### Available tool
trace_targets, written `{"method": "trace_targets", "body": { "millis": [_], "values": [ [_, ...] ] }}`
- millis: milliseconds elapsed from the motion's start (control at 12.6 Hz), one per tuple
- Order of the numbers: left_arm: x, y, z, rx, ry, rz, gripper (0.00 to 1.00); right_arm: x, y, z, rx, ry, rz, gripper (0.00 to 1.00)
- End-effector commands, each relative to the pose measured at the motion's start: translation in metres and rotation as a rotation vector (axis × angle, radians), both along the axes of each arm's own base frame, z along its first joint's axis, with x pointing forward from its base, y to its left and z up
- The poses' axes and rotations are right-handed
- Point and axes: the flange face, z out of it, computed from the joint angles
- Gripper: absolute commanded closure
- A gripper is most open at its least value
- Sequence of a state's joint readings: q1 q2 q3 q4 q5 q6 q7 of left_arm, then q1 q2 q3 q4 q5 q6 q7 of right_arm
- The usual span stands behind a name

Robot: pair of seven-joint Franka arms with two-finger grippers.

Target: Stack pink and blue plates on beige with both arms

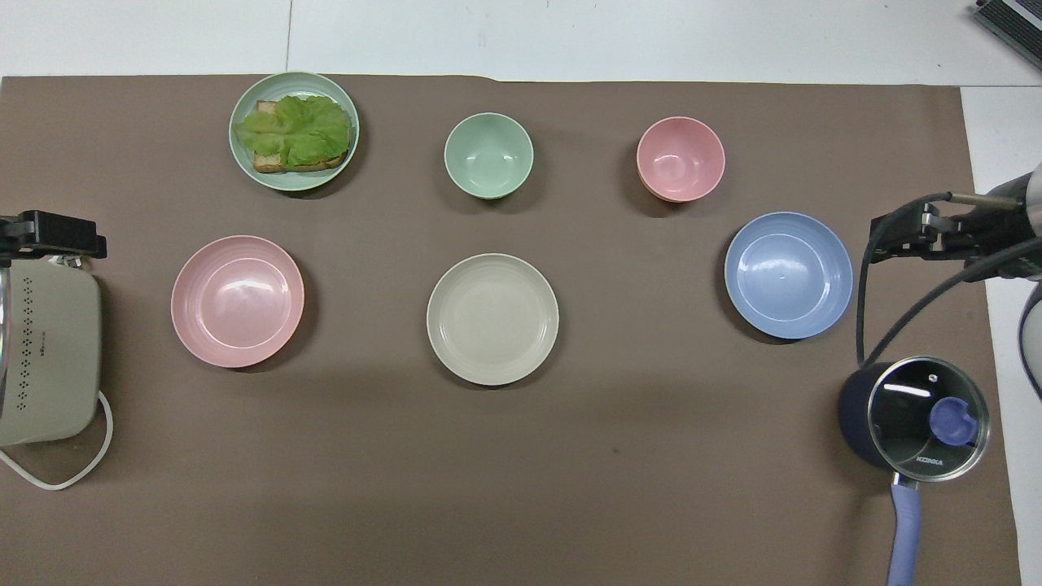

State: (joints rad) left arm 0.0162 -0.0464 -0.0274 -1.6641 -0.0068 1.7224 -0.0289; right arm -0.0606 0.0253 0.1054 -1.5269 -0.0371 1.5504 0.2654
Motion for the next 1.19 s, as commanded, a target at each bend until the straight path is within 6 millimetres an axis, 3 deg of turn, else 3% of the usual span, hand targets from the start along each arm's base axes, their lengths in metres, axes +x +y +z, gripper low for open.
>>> {"method": "trace_targets", "body": {
  "millis": [0,397,476,556,714,952,1111],
  "values": [
    [0.001,-0.001,0.006,0.025,0.011,-0.057,0.0,-0.003,-0.004,0.0,0.016,-0.012,0.025,0.0],
    [-0.001,0.002,0.004,0.019,0.016,-0.064,0.0,-0.001,-0.005,0.001,0.004,-0.014,0.025,0.0],
    [-0.003,0.005,-0.018,0.018,0.057,-0.061,0.0,-0.001,-0.005,0.001,0.004,-0.014,0.023,0.0],
    [-0.004,0.005,-0.057,0.017,0.1,-0.06,0.0,-0.001,-0.003,0.0,0.006,-0.014,0.025,0.0],
    [-0.001,0.012,-0.115,0.016,0.076,-0.049,0.0,-0.002,-0.002,-0.001,0.007,-0.013,0.025,0.0],
    [0.015,0.029,-0.208,0.011,0.121,-0.017,0.0,-0.002,0.0,0.0,0.007,-0.015,0.024,0.0],
    [0.017,0.046,-0.246,0.006,0.152,0.018,0.0,-0.003,0.002,0.0,0.007,-0.013,0.027,0.0]
  ]
}}
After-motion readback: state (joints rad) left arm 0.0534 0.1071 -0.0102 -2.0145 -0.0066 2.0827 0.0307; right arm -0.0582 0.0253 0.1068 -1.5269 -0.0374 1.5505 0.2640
